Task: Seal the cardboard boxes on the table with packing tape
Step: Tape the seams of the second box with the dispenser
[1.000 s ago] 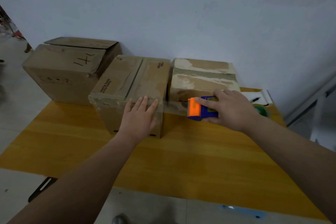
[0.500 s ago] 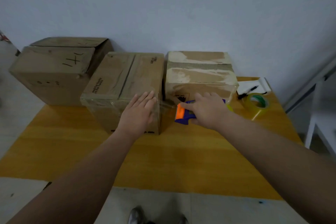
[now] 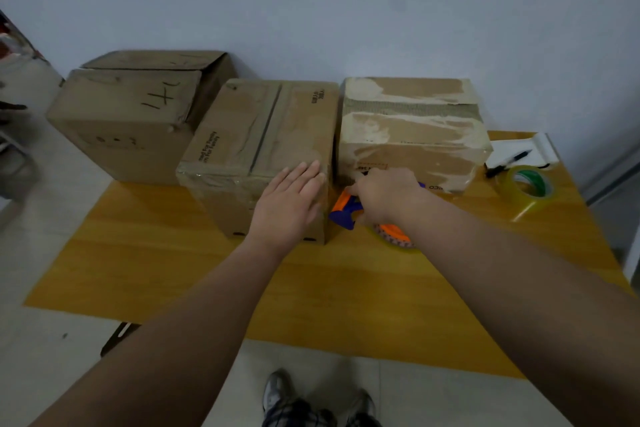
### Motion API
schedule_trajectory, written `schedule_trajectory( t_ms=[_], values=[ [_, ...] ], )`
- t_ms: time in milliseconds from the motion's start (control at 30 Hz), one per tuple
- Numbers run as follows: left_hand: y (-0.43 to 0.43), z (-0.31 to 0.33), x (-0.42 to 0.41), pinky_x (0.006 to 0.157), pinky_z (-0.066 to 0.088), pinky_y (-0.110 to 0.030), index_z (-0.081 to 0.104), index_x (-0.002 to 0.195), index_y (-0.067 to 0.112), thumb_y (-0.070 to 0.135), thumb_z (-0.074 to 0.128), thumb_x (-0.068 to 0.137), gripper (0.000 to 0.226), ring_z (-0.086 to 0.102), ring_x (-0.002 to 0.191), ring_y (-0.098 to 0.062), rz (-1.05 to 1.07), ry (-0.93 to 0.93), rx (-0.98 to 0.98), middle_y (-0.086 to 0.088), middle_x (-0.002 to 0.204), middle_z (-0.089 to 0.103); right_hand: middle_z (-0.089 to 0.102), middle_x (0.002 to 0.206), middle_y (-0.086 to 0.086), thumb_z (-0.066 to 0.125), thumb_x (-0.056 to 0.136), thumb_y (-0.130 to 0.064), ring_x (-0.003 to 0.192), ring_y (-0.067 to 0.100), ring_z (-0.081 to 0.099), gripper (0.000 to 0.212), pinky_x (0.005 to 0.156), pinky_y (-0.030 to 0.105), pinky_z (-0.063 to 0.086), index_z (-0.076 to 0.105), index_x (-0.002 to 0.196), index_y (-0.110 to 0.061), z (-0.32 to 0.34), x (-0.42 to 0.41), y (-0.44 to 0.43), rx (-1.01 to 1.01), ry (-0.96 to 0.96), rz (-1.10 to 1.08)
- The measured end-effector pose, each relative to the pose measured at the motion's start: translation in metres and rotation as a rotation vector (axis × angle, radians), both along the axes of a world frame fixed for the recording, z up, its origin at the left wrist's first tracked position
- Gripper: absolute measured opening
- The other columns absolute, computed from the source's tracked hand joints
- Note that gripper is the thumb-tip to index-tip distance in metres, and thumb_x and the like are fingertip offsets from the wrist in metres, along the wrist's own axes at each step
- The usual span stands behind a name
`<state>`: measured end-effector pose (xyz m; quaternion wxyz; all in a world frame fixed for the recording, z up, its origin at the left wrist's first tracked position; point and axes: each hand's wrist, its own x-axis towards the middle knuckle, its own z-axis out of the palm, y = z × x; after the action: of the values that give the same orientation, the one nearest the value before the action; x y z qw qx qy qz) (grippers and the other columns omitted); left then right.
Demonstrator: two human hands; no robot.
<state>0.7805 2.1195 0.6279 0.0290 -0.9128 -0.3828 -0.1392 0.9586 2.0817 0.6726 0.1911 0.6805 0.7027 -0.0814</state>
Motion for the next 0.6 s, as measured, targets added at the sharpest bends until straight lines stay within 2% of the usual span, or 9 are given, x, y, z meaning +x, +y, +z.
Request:
schedule_trajectory(
  t_ms=[133,200,267,300,367,467,533,600],
  values=[
    [-0.001,0.0,-0.001,0.116,0.013,-0.033,0.045,0.138,0.014,0.027,0.055,0.093,0.048,0.029,0.139,-0.018,0.002,0.001,-0.002,-0.003,0.149,0.036,0.057,0.109,-0.003,0.06,0.086,-0.047,0.093,0.02,0.055,0.045,0.067,0.034,0.043,0.053,0.127,-0.03,0.003,-0.004,0.005,-0.065,0.039,-0.001],
    [0.0,0.0,-0.001,0.117,0.014,-0.033,0.044,0.139,0.014,0.031,0.053,0.094,0.049,0.028,0.14,-0.017,0.011,-0.001,-0.001,-0.002,0.15,0.035,0.053,0.117,-0.003,0.06,0.086,-0.047,0.087,0.019,0.051,0.046,0.069,0.035,0.046,0.053,0.125,-0.026,0.0,-0.001,-0.001,-0.1,-0.042,0.001],
    [0.001,0.0,-0.003,0.117,0.014,-0.033,0.043,0.139,0.015,0.033,0.05,0.094,0.049,0.026,0.141,-0.016,0.011,0.007,-0.008,-0.001,0.151,0.033,0.055,0.104,-0.003,0.061,0.086,-0.044,0.081,0.019,0.05,0.035,0.069,0.034,0.045,0.057,0.114,-0.024,-0.02,0.01,-0.019,-0.18,-0.168,0.006],
    [0.002,-0.001,-0.003,0.117,0.014,-0.033,0.043,0.139,0.015,0.034,0.05,0.094,0.049,0.026,0.14,-0.016,0.008,0.003,-0.011,-0.001,0.151,0.033,0.056,0.096,-0.003,0.059,0.088,-0.044,0.082,0.018,0.052,0.032,0.069,0.032,0.045,0.057,0.113,-0.025,-0.034,0.02,-0.03,-0.194,-0.145,-0.036],
    [0.002,-0.003,-0.002,0.117,0.015,-0.034,0.046,0.137,0.013,0.034,0.052,0.094,0.049,0.029,0.139,-0.017,0.018,-0.019,-0.007,-0.003,0.149,0.036,0.059,0.106,0.0,0.055,0.09,-0.048,0.088,0.019,0.054,0.045,0.073,0.032,0.049,0.047,0.132,-0.032,-0.054,0.042,-0.047,-0.157,0.087,-0.19],
    [-0.003,-0.005,0.003,0.116,0.014,-0.034,0.049,0.134,0.01,0.036,0.055,0.092,0.05,0.033,0.138,-0.02,0.048,-0.065,-0.001,-0.005,0.146,0.042,0.05,0.136,0.006,0.057,0.09,-0.051,0.111,0.025,0.054,0.071,0.089,0.037,0.049,0.026,0.149,-0.027,-0.07,0.065,-0.056,0.028,0.524,-0.464],
    [-0.005,-0.005,0.006,0.116,0.015,-0.035,0.05,0.133,0.009,0.037,0.055,0.092,0.05,0.033,0.138,-0.02,0.065,-0.088,-0.012,-0.006,0.145,0.042,0.038,0.148,0.005,0.059,0.088,-0.052,0.123,0.028,0.048,0.082,0.087,0.035,0.046,0.016,0.152,-0.024,-0.079,0.067,-0.053,0.133,0.795,-0.646],
    [-0.006,-0.005,0.006,0.116,0.017,-0.035,0.051,0.132,0.009,0.037,0.055,0.092,0.049,0.033,0.137,-0.02,0.076,-0.112,-0.019,-0.007,0.145,0.043,0.03,0.152,0.008,0.064,0.085,-0.052,0.126,0.032,0.046,0.095,0.08,0.035,0.043,0.005,0.152,-0.022,-0.088,0.063,-0.049,0.176,1.047,-0.887]
  ],
)
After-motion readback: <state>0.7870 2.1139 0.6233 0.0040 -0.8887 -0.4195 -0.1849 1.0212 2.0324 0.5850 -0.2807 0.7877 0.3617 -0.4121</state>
